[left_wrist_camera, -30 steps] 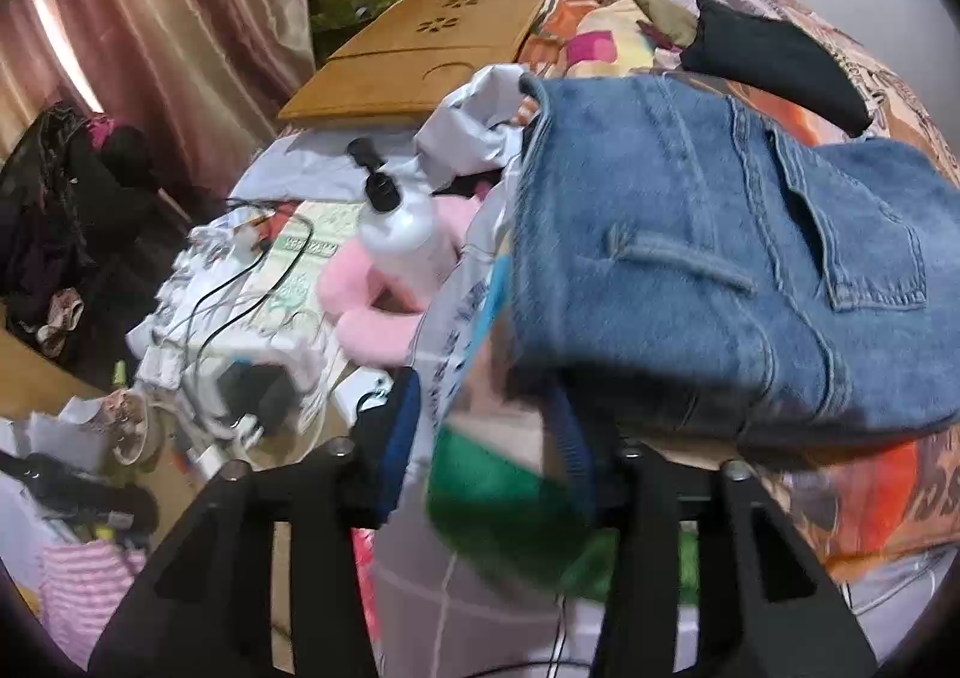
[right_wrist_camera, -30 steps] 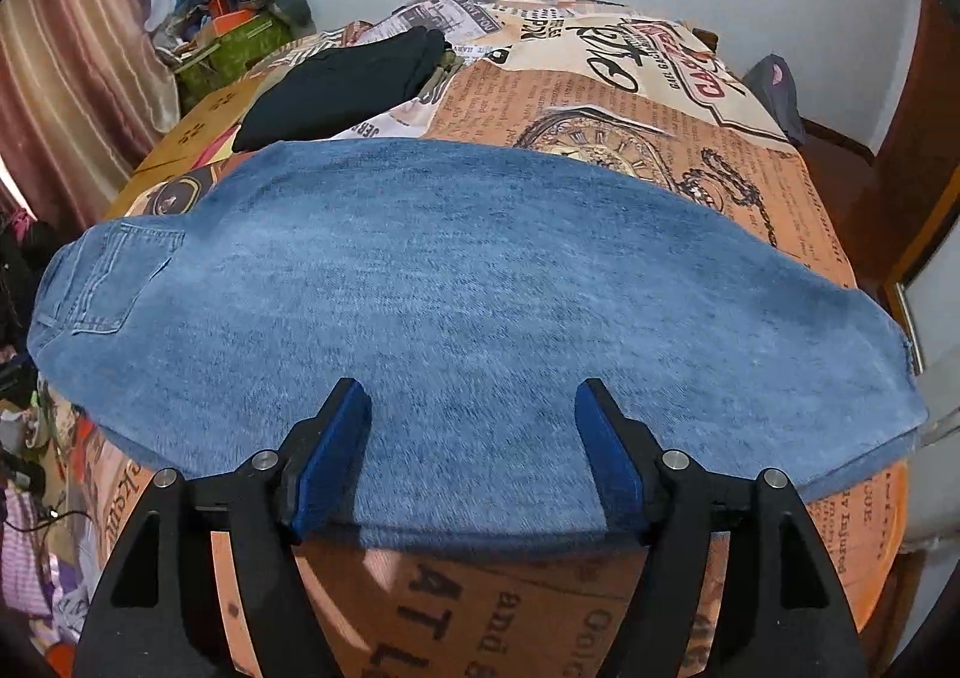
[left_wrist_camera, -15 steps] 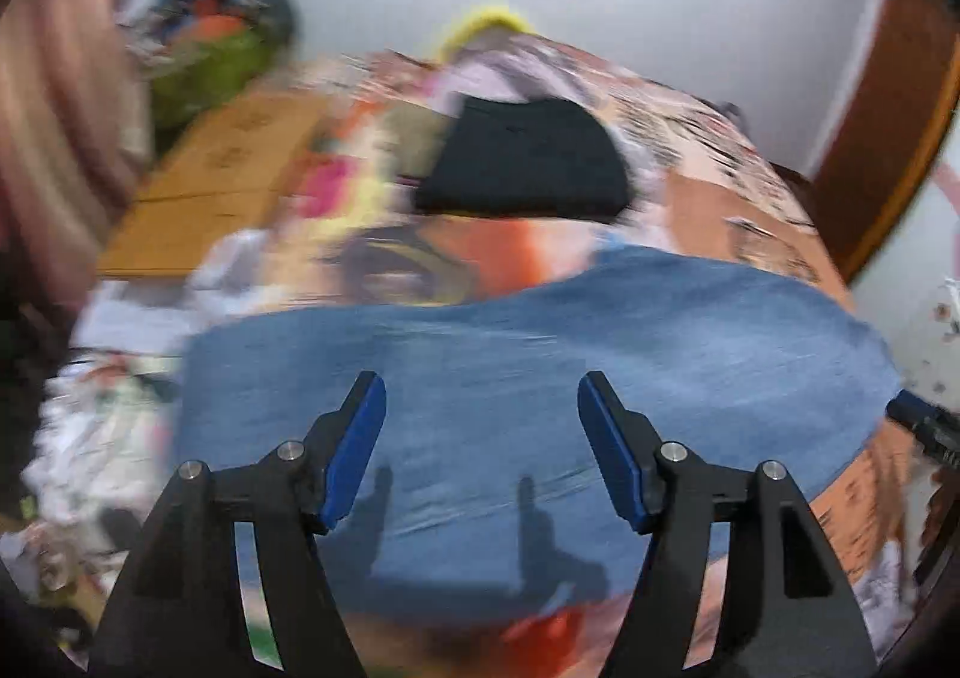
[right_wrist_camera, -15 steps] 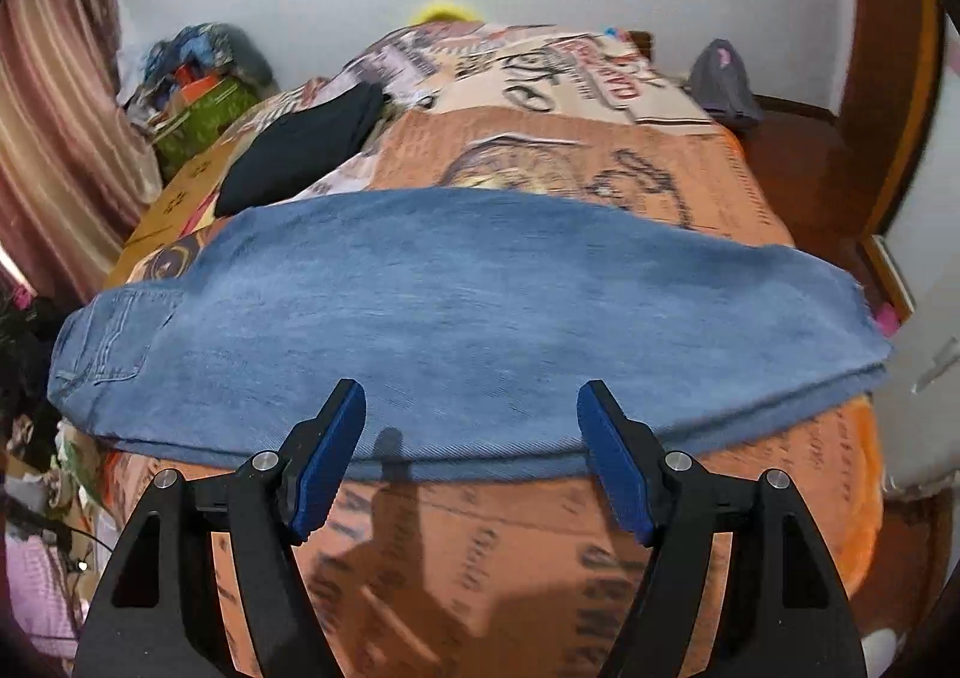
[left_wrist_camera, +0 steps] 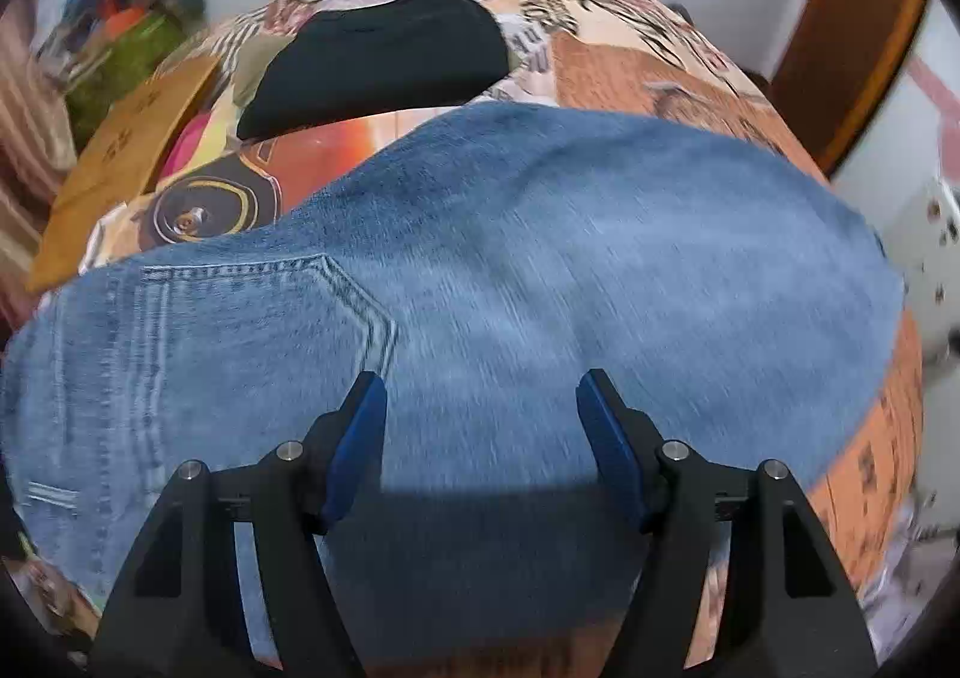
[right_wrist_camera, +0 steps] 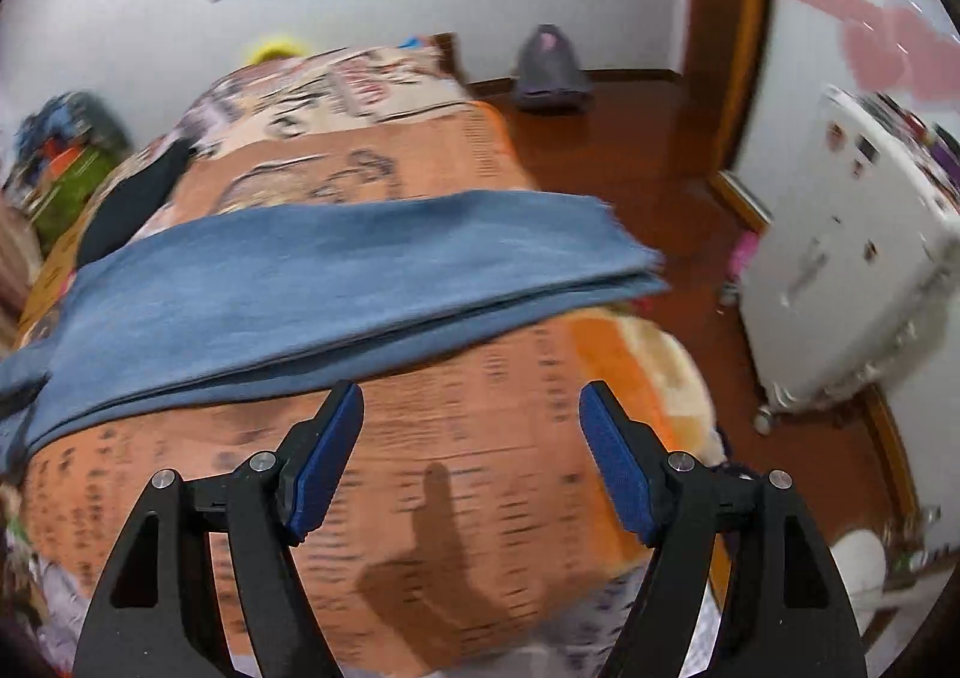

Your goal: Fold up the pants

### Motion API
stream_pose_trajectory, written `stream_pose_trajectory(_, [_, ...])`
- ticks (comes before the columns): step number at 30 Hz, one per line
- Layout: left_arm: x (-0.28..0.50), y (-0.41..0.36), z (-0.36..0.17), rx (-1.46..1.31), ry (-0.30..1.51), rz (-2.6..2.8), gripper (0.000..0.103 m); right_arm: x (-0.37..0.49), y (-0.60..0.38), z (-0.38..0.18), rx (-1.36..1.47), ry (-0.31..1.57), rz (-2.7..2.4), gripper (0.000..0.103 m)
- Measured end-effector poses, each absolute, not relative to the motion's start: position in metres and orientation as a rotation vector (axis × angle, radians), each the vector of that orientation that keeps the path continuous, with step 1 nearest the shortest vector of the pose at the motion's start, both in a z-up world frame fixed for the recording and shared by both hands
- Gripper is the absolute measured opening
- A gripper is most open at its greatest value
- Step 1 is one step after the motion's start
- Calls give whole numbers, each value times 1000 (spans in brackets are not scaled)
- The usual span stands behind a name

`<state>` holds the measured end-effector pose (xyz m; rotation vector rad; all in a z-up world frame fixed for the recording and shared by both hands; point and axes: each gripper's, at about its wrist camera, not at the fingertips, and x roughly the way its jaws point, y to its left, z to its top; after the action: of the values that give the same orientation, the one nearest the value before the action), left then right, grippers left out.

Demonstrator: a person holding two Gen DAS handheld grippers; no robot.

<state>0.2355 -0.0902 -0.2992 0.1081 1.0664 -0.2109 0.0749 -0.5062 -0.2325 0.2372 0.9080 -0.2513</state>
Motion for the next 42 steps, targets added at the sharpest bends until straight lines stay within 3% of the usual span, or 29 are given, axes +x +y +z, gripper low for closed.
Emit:
stream_pose_trajectory(8, [254,-119,-268,108,1022,-247,70,114,-523,-236,378,878,-129,71])
stream_pose_trajectory(14, [289,-149,-298,82,1077,-238,70,181,-465,-248,328,921,115,71])
stream_pose_trajectory(21, [287,-133,-309,-15,1066,-239,86,256,-447,-293,226,1055,145,74])
stream_pose_trajectory(25, [287,-132,-309,-19,1067,-243,87,279,-479,-299,246,1085,91,74])
stream_pose_trajectory(32, [288,-143,-302,63,1060,-225,86,276,-546,-302,115,1095,-177,74])
stream_pose_trajectory(42, [295,-208,-257,155,966,-323,85,179,-625,-247,267,986,-336,76])
